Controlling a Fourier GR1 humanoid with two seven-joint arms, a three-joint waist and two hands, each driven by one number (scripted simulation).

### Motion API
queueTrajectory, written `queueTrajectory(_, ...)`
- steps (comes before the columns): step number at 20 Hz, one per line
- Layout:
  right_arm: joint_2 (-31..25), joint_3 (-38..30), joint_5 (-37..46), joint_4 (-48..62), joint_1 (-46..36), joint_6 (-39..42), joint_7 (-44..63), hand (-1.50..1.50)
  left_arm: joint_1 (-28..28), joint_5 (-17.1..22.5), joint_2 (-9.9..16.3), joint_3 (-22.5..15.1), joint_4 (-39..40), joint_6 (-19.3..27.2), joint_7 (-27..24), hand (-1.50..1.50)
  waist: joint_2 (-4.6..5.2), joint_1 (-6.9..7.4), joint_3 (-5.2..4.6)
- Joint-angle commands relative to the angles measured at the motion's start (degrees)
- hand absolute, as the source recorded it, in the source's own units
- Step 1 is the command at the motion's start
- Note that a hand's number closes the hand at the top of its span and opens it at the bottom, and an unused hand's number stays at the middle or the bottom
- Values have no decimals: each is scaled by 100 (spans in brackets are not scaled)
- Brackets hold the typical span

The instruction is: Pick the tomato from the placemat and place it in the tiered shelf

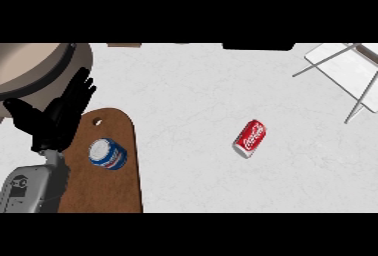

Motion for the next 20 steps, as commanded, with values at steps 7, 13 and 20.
queueTrajectory(7, -610, -596, -480, 1042, -537, -204, -911, -150, -36, -120, -153, -106, 98, 82, -106, 0, 40, 27, 12)
queueTrajectory(13, -1356, -514, -507, 1660, -400, 1452, -641, -150, 104, 154, 58, 72, -266, -109, 217, 0, 4, 43, 16)
queueTrajectory(20, -2145, -717, -664, 1930, -62, 2280, -796, -150, -126, -89, -94, -25, -41, 120, 36, 0, 53, -20, 35)
